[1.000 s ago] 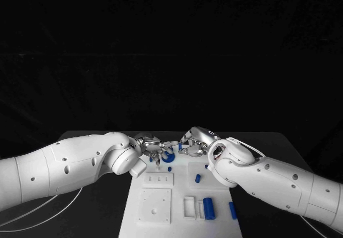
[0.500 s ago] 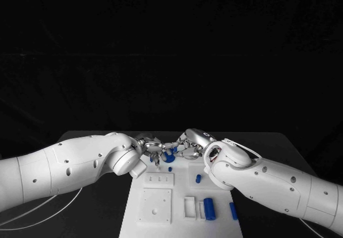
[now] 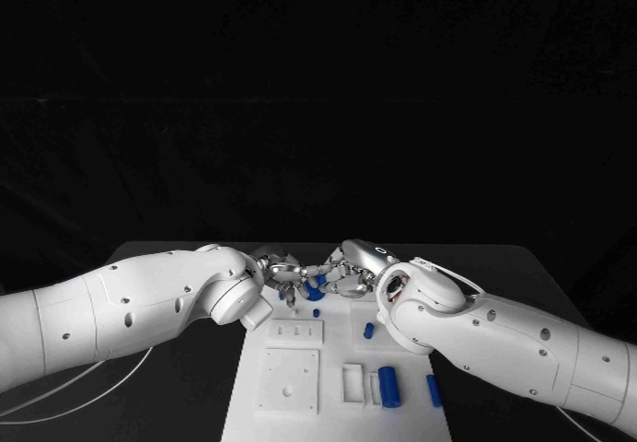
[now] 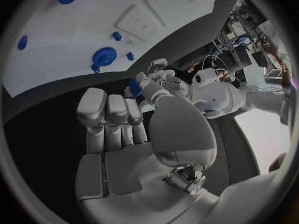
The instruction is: Assemble the parts on the task board
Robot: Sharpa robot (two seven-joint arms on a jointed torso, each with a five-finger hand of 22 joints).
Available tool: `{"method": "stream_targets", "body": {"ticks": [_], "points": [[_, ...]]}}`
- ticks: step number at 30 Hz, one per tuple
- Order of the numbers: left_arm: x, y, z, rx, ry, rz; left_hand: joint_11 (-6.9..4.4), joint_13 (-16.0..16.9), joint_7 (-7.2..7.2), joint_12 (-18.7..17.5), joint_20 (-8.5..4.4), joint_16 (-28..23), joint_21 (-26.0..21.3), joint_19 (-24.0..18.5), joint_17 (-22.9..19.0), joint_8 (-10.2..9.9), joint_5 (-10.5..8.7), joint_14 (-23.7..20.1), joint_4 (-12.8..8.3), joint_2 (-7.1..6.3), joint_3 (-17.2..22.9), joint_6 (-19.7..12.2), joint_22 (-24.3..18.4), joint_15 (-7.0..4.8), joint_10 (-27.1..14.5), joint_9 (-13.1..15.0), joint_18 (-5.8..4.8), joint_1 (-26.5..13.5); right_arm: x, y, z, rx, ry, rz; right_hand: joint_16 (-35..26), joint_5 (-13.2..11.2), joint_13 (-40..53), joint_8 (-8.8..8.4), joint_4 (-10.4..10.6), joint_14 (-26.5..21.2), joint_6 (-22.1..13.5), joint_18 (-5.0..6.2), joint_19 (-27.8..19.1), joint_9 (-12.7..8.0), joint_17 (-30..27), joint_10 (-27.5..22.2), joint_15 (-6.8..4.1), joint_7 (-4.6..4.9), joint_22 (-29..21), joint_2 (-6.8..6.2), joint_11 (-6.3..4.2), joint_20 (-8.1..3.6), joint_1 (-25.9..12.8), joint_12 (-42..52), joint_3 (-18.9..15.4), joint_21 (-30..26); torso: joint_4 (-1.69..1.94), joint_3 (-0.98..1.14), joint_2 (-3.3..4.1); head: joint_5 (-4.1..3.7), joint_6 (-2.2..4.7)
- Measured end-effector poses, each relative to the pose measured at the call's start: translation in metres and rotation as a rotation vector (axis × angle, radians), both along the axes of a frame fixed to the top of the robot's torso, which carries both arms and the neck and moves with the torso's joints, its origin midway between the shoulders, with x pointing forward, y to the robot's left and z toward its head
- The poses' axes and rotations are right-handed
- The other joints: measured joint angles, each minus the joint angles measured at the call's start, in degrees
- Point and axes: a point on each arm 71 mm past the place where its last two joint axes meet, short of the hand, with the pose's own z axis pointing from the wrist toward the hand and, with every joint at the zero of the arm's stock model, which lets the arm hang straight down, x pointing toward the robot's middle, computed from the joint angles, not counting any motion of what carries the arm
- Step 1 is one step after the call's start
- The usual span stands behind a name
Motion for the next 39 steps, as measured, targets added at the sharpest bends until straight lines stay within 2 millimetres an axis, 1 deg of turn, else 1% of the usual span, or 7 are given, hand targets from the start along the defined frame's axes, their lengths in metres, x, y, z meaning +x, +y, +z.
{"method": "stream_targets", "body": {"ticks": [9, 24, 28, 29, 32, 36, 39], "points": [[-0.0001, 0.0005, -0.001, 0.007, 0.015, 0.002, 0.02, 0.0, 0.0, 0.3, 0.0, 0.5, -0.2, 0.0, -0.1, 0.0, -0.35, 0.0, -0.4, -0.4, -0.4, 0.0, 0.5, 0.0, -0.4, -2.0, 0.0, 1.5, -0.0007, 0.0034, 0.0, 0.003, 0.002, 0.006, 0.0, 0.0, -0.1, 0.15, 0.1, 0.0, 0.0, 0.0, 0.0, 0.0, 0.0, 0.0, 0.0, 0.01, 0.0, 0.0, 0.01, 0.0, 0.0, 0.0, 0.1, -0.1, -0.05, 0.01, 0.05, 0.03, -0.18], [-0.0004, 0.0001, -0.0025, 0.024, 0.033, 0.0, 0.02, 0.1, 0.01, 0.6, 0.21, 0.9, -0.4, -0.2, -0.1, 0.1, -0.35, -0.4, -0.9, 0.37, -0.6, 0.0, 0.8, -0.01, -0.4, -2.6, 0.0, 2.6, -0.0022, 0.0081, 0.0, 0.005, 0.002, 0.017, 0.0, 0.0, -0.1, 0.13, 0.2, 0.0, 0.0, 0.0, 0.0, 0.0, -0.1, 0.0, 0.01, 0.02, 0.0, -0.23, 0.02, 0.0, 0.2, 0.0, 0.2, -0.1, -0.01, 0.06, 0.05, -0.09, -0.37], [-0.0005, -0.0002, -0.0026, 0.028, 0.032, -0.002, 0.02, 0.1, 0.01, 0.6, 0.2, 0.9, -0.6, -0.2, -0.3, 0.1, 0.22, -0.4, -2.6, 2.19, -1.1, 0.0, 1.1, -0.01, -0.4, -3.0, 0.0, 2.5, -0.0026, 0.0085, -0.001, 0.001, 0.005, 0.019, 0.0, 0.0, -0.1, 0.12, 0.2, 0.0, 0.0, 0.0, 0.0, 0.1, -0.1, 0.0, 0.01, 0.02, 0.0, -0.3, 0.03, 0.0, 0.3, 0.0, 0.2, -0.1, -0.02, 0.05, 0.04, -0.12, -0.41], [-0.0005, -0.0002, -0.0026, 0.028, 0.032, -0.003, 0.02, 0.1, 0.01, 0.6, 0.21, 0.9, -0.6, -0.2, -0.3, 0.1, 0.42, -0.4, -2.9, 2.24, -1.2, 0.0, 1.2, -0.01, -0.4, -3.0, 0.0, 2.5, -0.0027, 0.0085, -0.0012, 0.0, 0.005, 0.019, 0.0, 0.0, -0.1, 0.12, 0.2, 0.0, 0.0, 0.0, 0.0, 0.1, -0.1, 0.0, 0.01, 0.02, 0.0, -0.3, 0.03, 0.0, 0.3, 0.0, 0.2, -0.1, -0.02, 0.05, 0.03, -0.12, -0.42], [-0.0005, -0.0004, -0.0026, 0.03, 0.03, -0.003, 0.02, 0.1, 0.01, 0.6, 0.2, 0.9, -0.7, -0.2, -0.4, 0.1, 2.91, -0.4, -4.0, 3.45, -1.7, 0.0, 1.3, -0.01, -0.4, -3.1, 0.0, 2.7, -0.0028, 0.0087, -0.0016, -0.003, 0.007, 0.021, 0.0, 0.0, -0.1, 0.09, 0.2, 0.0, 0.0, 0.0, 0.0, 0.1, -0.1, 0.1, 0.01, 0.03, 0.0, -0.3, 0.09, 0.0, 0.3, 0.0, 0.2, -0.1, -0.02, 0.04, 0.03, -0.13, -0.46], [-0.0006, -0.0007, -0.0025, 0.03, 0.027, -0.005, -0.18, 0.1, -0.15, 0.6, 0.21, 0.9, -1.1, -0.2, -0.5, 0.1, 5.7, -0.5, -6.8, 6.65, -3.3, 0.2, 1.5, -0.12, -0.6, -3.4, 0.0, 4.0, -0.003, 0.0089, -0.0024, -0.006, 0.01, 0.022, 0.0, 0.0, -0.1, -0.06, 0.2, 0.0, 0.0, 0.0, 0.0, 0.0, -0.1, -0.1, 0.01, 0.03, 0.0, -0.3, -0.09, 0.0, 0.3, 0.0, 0.2, -0.1, -0.02, 0.04, 0.04, -0.1, -0.54], [-0.0009, -0.0014, -0.0021, 0.028, 0.024, -0.008, -0.18, 0.0, -0.15, 0.6, 0.09, 0.9, -1.1, -0.3, -0.5, 0.1, 8.23, -0.6, -8.3, 8.34, -3.6, 0.2, 1.6, -0.21, -0.6, -3.9, 0.0, 5.7, -0.0029, 0.0085, -0.0032, -0.011, 0.013, 0.021, 0.0, 0.0, -0.1, -0.08, 0.2, 0.0, 0.0, 0.0, 0.0, 0.0, -0.1, -0.1, 0.01, 0.03, 0.0, -0.3, -0.09, 0.0, 0.3, 0.0, 0.2, -0.1, -0.02, 0.04, 0.04, -0.09, -0.66]]}}
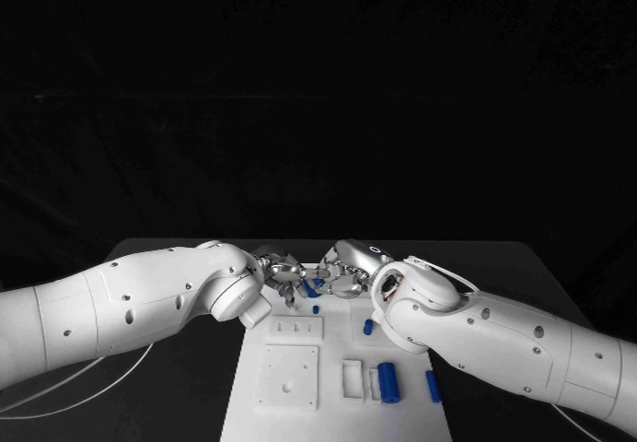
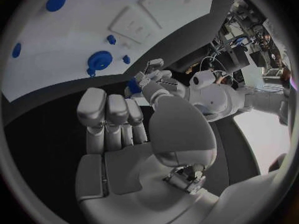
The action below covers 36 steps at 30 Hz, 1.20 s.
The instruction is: Assemble the parts on the task board
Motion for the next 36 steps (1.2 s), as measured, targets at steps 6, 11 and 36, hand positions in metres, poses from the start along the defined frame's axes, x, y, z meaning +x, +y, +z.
{"method": "stream_targets", "body": {"ticks": [6, 11, 36], "points": [[-0.0006, -0.001, 0.0004, -0.003, -0.007, -0.008, 0.16, -0.5, 0.02, -0.9, -0.09, 0.0, -0.2, -0.1, -0.1, -0.5, 2.03, -0.2, -2.0, 1.74, -0.1, -0.4, 0.3, 0.2, -0.5, -1.8, 0.0, 2.6, 0.0003, -0.0007, -0.0006, -0.004, 0.003, -0.001, -0.2, 0.0, 0.0, 0.23, 0.0, 0.0, 0.0, 0.0, 0.0, 0.0, -0.1, 0.0, 0.0, 0.0, 0.0, 0.0, 0.0, 0.0, 0.0, 0.0, 0.0, -0.2, 0.01, -0.03, 0.0, -0.16, -0.07], [-0.0008, -0.0016, 0.0006, -0.004, -0.012, -0.016, 0.26, -0.7, 0.18, -1.2, 0.11, 0.0, -0.2, -0.3, -0.1, -0.7, 2.76, -0.2, -3.2, 2.67, 0.8, -0.8, 0.5, 0.21, -0.6, -2.5, 0.0, 4.8, 0.0004, -0.0009, -0.0011, -0.007, 0.004, -0.002, -0.2, 0.0, 0.0, 0.24, 0.0, 0.0, 0.0, 0.0, 0.0, 0.0, -0.1, 0.0, 0.0, 0.0, 0.0, 0.0, 0.0, 0.0, 0.0, 0.0, 0.0, -0.2, 0.03, -0.03, 0.01, -0.15, -0.08], [-0.0008, -0.0021, 0.0006, 0.004, -0.014, -0.035, 0.42, -1.3, 0.41, -2.0, 0.12, 0.8, -0.2, -0.7, 0.2, -0.5, 1.75, -0.4, -3.2, 3.7, 1.6, -1.1, 1.5, 0.42, -0.6, -3.5, 0.0, 6.6, 0.0008, -0.0008, -0.0021, -0.01, 0.007, -0.002, -0.2, 5.0, 0.2, 0.21, -0.3, 0.0, 0.0, 0.0, 0.0, 0.0, -0.1, 0.1, 0.0, -0.01, 0.0, -0.63, 0.09, 0.0, -0.3, 0.0, 0.4, -0.2, 0.03, 0.05, 0.05, -0.77, -0.33]]}}
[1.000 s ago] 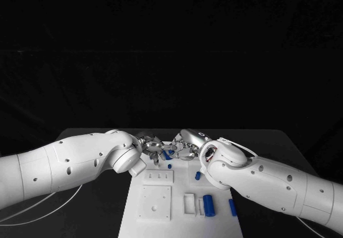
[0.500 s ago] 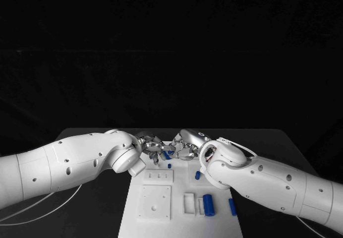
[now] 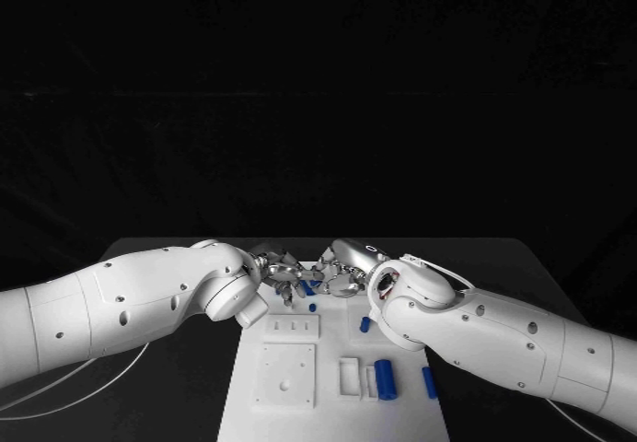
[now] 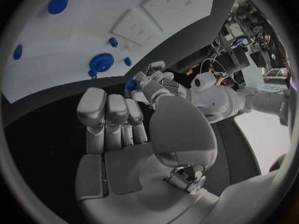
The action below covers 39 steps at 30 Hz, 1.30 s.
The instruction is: Assemble the parts on the task board
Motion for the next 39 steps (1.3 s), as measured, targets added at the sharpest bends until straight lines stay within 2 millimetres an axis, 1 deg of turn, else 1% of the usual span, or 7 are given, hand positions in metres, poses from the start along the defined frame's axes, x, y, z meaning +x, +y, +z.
{"method": "stream_targets", "body": {"ticks": [5, 15, 19, 21, 23, 31, 39], "points": [[-0.0002, -0.0002, -0.0001, 0.0, 0.002, -0.004, 0.08, 0.0, 0.03, -0.1, 0.0, 0.3, 0.0, 0.0, 0.1, 0.0, 1.01, -0.4, 0.0, 0.0, 0.0, 0.0, 0.2, -0.02, -0.1, 0.0, 0.0, 0.0, -0.0001, 0.0003, 0.0, 0.0, 0.0, 0.0, 0.0, 1.1, 0.1, -0.02, -1.2, 0.0, 0.1, 0.0, 0.0, 0.0, 0.0, 0.0, 0.0, -0.11, 0.0, 0.15, 0.01, 0.0, -0.7, 0.0, 1.2, 0.0, 0.0, 0.0, 0.0, -0.09, 0.01], [-0.0002, 0.0004, -0.0005, 0.001, 0.007, -0.008, 0.09, -0.5, 0.05, -0.7, 0.21, 1.0, -0.3, -0.2, 0.3, 0.4, 7.24, -0.8, 0.0, -1.7, 0.0, -0.5, 0.6, 0.0, -0.5, -1.5, 0.0, -0.4, -0.0007, 0.0009, -0.0002, 0.001, 0.0, 0.002, 0.0, 0.8, 0.3, 0.03, -2.0, 0.0, 0.2, 0.0, 0.0, 0.0, 0.0, 0.0, 0.0, -0.14, 0.0, 0.89, 0.02, 0.0, -1.4, 0.0, 1.3, 0.0, -0.01, 0.0, 0.0, 0.03, -0.24], [-0.0001, 0.0008, -0.0006, 0.002, 0.009, -0.009, 0.35, -0.7, 0.0, -1.1, 0.21, 1.1, -0.8, -0.8, 0.3, 0.7, 14.64, -1.4, -0.2, -3.32, 0.5, -0.5, 0.6, 0.12, -0.7, -1.9, 0.0, -0.7, -0.001, 0.0014, -0.0002, 0.001, 0.001, 0.003, 0.0, 0.8, 0.4, 0.03, -2.0, 0.0, 0.2, 0.0, 0.0, 0.0, 0.0, 0.0, 0.0, -0.12, 0.0, 0.89, 0.02, 0.0, -1.4, 0.0, 1.3, 0.0, -0.01, -0.02, 0.0, -0.24, -0.32], [0.0, 0.0009, -0.0006, 0.003, 0.011, -0.01, 0.4, -0.9, -0.11, -1.1, 0.21, 1.2, -0.8, -0.8, 0.4, 0.7, 16.28, -1.6, 0.1, -3.82, 0.9, -0.7, 0.8, 0.29, -0.8, -1.9, 0.0, -0.6, -0.0011, 0.0016, -0.0003, 0.001, 0.001, 0.004, 0.0, 0.8, 0.4, 0.03, -2.0, 0.0, 0.2, 0.0, 0.0, 0.0, 0.0, 0.0, 0.0, -0.11, 0.0, 0.89, 0.03, 0.0, -1.4, 0.0, 1.2, 0.0, 0.0, -0.02, 0.0, -0.37, -0.34], [-0.0001, 0.001, -0.0008, 0.004, 0.013, -0.011, 0.4, -1.1, -0.06, -1.1, 0.21, 1.8, -0.8, -0.8, 0.4, 0.5, 16.52, -1.6, -0.1, -4.58, 2.5, -0.8, 1.2, 0.29, -0.8, -1.6, 0.0, -1.3, -0.0012, 0.0016, -0.0004, 0.0, 0.001, 0.004, 0.0, 0.8, 0.4, 0.03, -2.0, 0.0, 0.3, 0.0, 0.0, 0.0, 0.0, 0.1, 0.0, -0.06, 0.0, 0.89, 0.11, 0.0, -1.4, 0.0, 1.2, 0.0, 0.0, -0.02, 0.01, -0.45, -0.34], [-0.0002, 0.001, -0.0013, 0.008, 0.021, -0.017, 0.37, -1.2, 0.05, -1.3, 0.41, 1.8, -1.0, -1.0, 0.4, 0.3, 16.53, -2.1, -0.4, -4.82, 2.9, -0.9, 1.3, 0.41, -1.2, -1.7, 0.0, -1.6, -0.0013, 0.0017, -0.0011, -0.003, 0.004, 0.006, 0.0, 1.0, 0.4, 0.02, -2.3, 0.0, 0.4, 0.0, 0.0, 0.0, 0.0, 0.1, 0.0, -0.13, 0.0, 0.88, 0.12, 0.0, -1.4, 0.0, 1.3, 0.0, -0.01, -0.03, 0.02, -0.57, -0.25], [-0.0003, 0.0011, -0.0017, 0.012, 0.029, -0.02, 0.79, -1.5, 0.26, -1.3, 0.41, 2.4, -1.3, -1.0, 0.4, 0.3, 16.53, -2.3, -0.7, -5.7, 3.3, -1.1, 1.5, 0.69, -1.8, -3.7, 0.01, -2.5, -0.0013, 0.0016, -0.0017, -0.005, 0.006, 0.007, 0.0, 1.0, 0.4, -0.04, -2.4, 0.0, 0.9, 0.0, 0.0, 0.0, 0.0, 0.1, 0.0, -0.19, 0.0, 0.88, 0.12, 0.0, -1.4, 0.0, 1.4, 0.0, 0.0, -0.04, 0.02, -0.92, -0.25]]}}
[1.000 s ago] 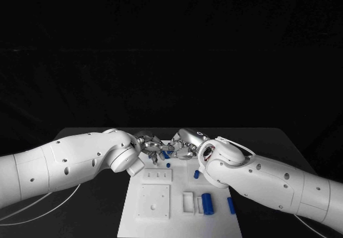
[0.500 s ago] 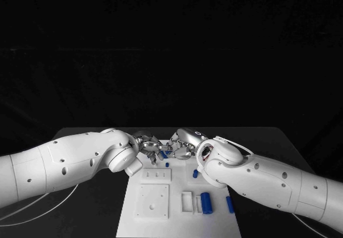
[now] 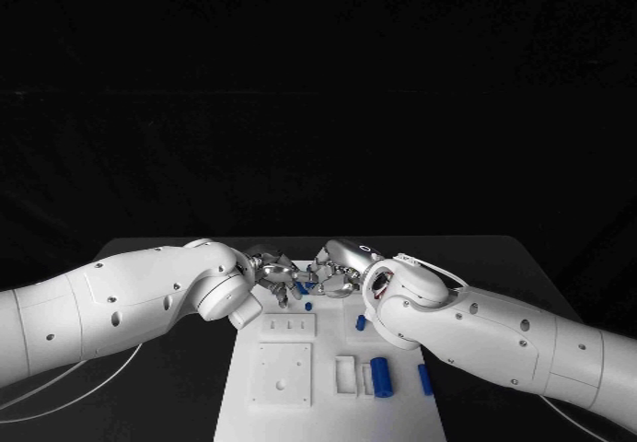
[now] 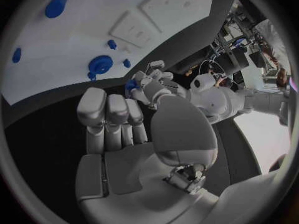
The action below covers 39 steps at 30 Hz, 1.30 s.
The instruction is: Assemble the parts on the task board
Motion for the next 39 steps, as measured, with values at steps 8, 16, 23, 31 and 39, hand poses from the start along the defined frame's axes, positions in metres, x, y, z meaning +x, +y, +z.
{"method": "stream_targets", "body": {"ticks": [8, 16, 23, 31, 39], "points": [[-0.0005, 0.0007, -0.0006, 0.005, 0.01, -0.005, 0.01, -0.4, 0.5, -0.2, 0.0, 0.5, -0.5, 0.0, -0.1, 0.6, -0.36, -0.4, 1.3, -0.03, -1.3, -0.5, 0.3, 0.02, -0.4, -5.9, 0.0, -0.7, 0.0007, -0.0012, -0.0007, -0.003, 0.002, -0.003, 0.0, -0.3, 0.1, -0.04, -0.1, 0.0, 0.1, 0.0, 0.0, 0.0, 0.0, 0.2, 0.0, -0.08, 0.0, -0.01, -0.21, 0.0, 0.0, 0.0, 0.0, 0.0, 0.0, 0.02, -0.01, -0.11, -0.09], [-0.0012, 0.0007, -0.0012, 0.006, 0.019, -0.012, 0.21, -0.7, 0.82, -0.5, 0.21, 1.0, -0.9, -0.2, -0.3, 1.6, -0.74, -0.4, 2.0, 0.02, -2.4, -1.0, 0.8, 0.02, -0.6, -9.1, 0.0, -0.8, 0.0009, -0.0016, -0.0011, -0.006, 0.004, -0.005, 0.0, -0.7, 0.1, 0.07, -0.2, 0.0, 0.1, 0.0, 0.0, 0.0, 0.0, 0.2, 0.0, -0.12, 0.0, -0.01, -0.21, 0.0, 0.0, 0.0, -0.1, 0.0, 0.0, 0.02, 0.01, -0.03, -0.19], [-0.0015, 0.0011, -0.0014, 0.002, 0.025, -0.011, 0.41, -0.6, 0.91, -0.5, 0.42, 1.1, -1.1, 0.0, -0.3, 2.1, -1.44, -0.6, 3.5, 0.05, -3.5, -1.1, 0.9, 0.22, -0.8, -10.1, 0.0, -2.0, 0.0011, -0.0017, -0.0011, -0.006, 0.004, -0.005, 0.0, -0.7, 0.2, 0.06, -0.5, 0.0, 0.2, 0.0, 0.0, 0.0, 0.0, 0.2, 0.0, -0.17, 0.0, -0.04, -0.21, 0.0, 0.0, 0.0, 0.1, 0.0, 0.03, 0.01, 0.01, 0.03, -0.18], [-0.0015, 0.0013, -0.0016, -0.003, 0.03, -0.01, 0.41, -0.7, 0.84, -0.5, 0.42, 1.3, -1.3, 0.0, -0.3, 2.6, -0.29, -0.6, 1.7, 2.02, -1.3, -1.4, 1.2, 0.22, -0.8, -10.1, -0.01, 0.0, 0.001, -0.0014, -0.0013, -0.006, 0.005, -0.004, 0.0, -0.7, 0.2, 0.04, -0.5, 0.0, 0.2, 0.0, 0.0, 0.0, 0.0, 0.2, 0.0, -0.17, 0.0, -0.08, -0.2, 0.0, -0.1, 0.0, 0.1, 0.0, 0.03, 0.01, 0.01, 0.15, -0.13], [-0.0017, 0.0007, -0.0014, -0.012, 0.036, -0.011, 0.39, -1.3, 1.16, -0.8, 0.42, 2.2, -0.9, 0.0, -0.1, 6.0, 3.55, -0.8, -0.7, 2.63, 1.0, -2.8, 2.3, 0.02, -0.8, -8.5, 0.0, 0.6, 0.0006, -0.0006, -0.002, -0.01, 0.009, -0.001, 0.0, -0.9, 0.2, 0.01, -0.6, 0.0, 0.2, 0.0, 0.0, 0.0, 0.0, 0.3, 0.0, -0.17, 0.0, -0.07, -0.11, 0.0, -0.1, 0.0, 0.0, 0.0, 0.03, -0.01, 0.0, 0.16, -0.21]]}}
